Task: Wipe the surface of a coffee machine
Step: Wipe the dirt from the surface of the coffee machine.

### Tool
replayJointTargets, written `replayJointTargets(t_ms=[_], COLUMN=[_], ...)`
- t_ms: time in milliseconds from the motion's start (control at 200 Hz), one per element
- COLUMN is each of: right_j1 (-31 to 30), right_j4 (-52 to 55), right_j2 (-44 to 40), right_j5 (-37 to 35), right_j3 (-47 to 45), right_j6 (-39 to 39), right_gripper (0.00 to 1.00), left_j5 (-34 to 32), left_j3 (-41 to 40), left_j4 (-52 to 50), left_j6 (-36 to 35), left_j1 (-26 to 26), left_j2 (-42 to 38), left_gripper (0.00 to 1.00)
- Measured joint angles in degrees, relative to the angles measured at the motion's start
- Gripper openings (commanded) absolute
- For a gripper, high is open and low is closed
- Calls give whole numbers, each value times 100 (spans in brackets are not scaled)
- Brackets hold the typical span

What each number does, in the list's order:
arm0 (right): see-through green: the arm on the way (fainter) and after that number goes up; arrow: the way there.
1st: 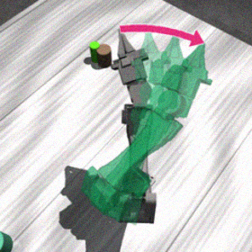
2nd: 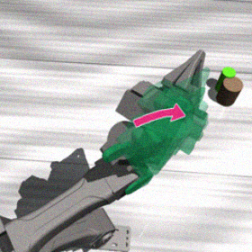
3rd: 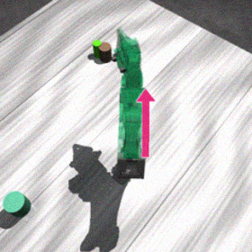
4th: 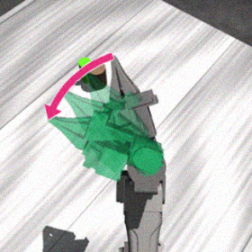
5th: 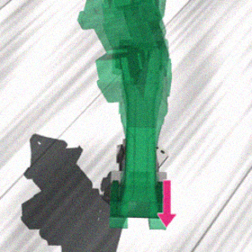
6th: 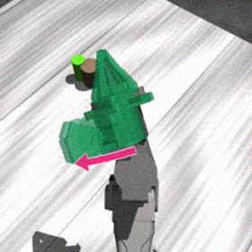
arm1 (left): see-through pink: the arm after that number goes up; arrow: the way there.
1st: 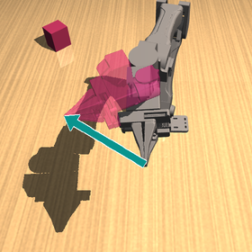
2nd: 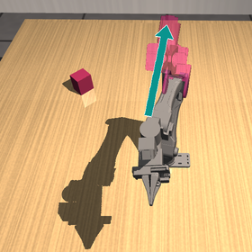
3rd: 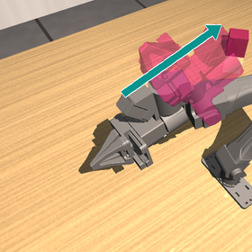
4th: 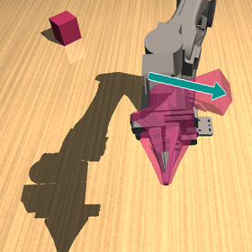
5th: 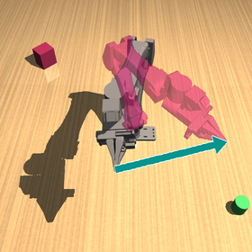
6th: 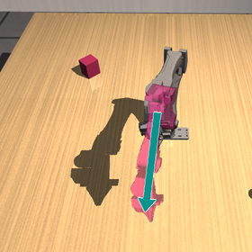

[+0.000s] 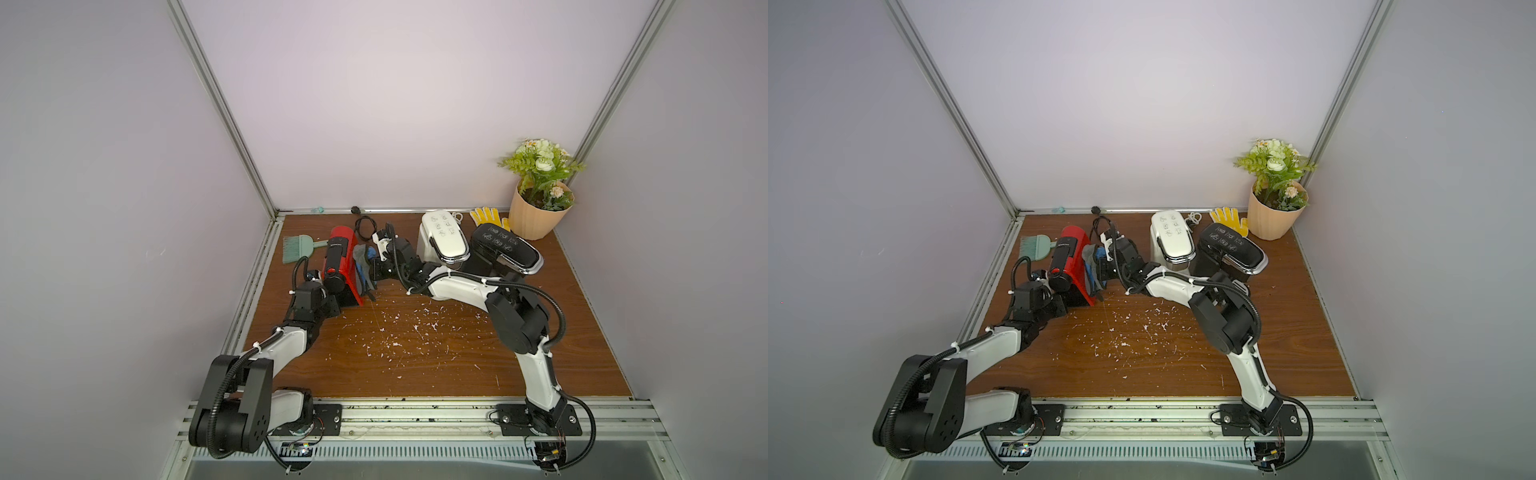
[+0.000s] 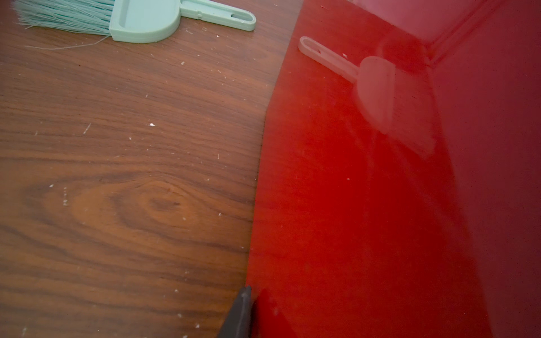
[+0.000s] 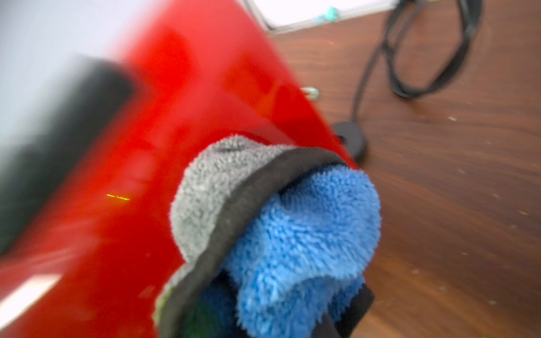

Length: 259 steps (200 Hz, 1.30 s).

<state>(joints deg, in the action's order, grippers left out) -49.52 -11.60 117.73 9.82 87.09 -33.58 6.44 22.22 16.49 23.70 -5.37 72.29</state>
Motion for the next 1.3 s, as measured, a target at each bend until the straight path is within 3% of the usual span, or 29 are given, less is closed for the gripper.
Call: replayJointTargets(t_ms=[155,280,610,861,1101,1296], right_j1=[-216,-282,-179,31,205,264], right_j4=[-466,-522,-249,-520,-675,-507], right_j2=[-669,-723,450,1038,1294,1373], right_j5=[125,140,-61,-284,-522,-629], right_j3=[-306,-87,1403,1910,1843,1209], right_j6=[-120,-127,-4,-42,-96,-98], right_gripper=[6,5,6,6,6,6], left_j5=[-2,-2,-7,15,74,83], left_j3=[0,0,0,-42,-42,-42], left_j4=[7,4,-66,-195,-214,-216], left_j6=[4,4,146,157,179,179], left_j1=[-9,-22,-26,-26,-26,-26], left_j2=[9,7,-74,-221,-238,-238], left_gripper=[0,0,0,0,0,0])
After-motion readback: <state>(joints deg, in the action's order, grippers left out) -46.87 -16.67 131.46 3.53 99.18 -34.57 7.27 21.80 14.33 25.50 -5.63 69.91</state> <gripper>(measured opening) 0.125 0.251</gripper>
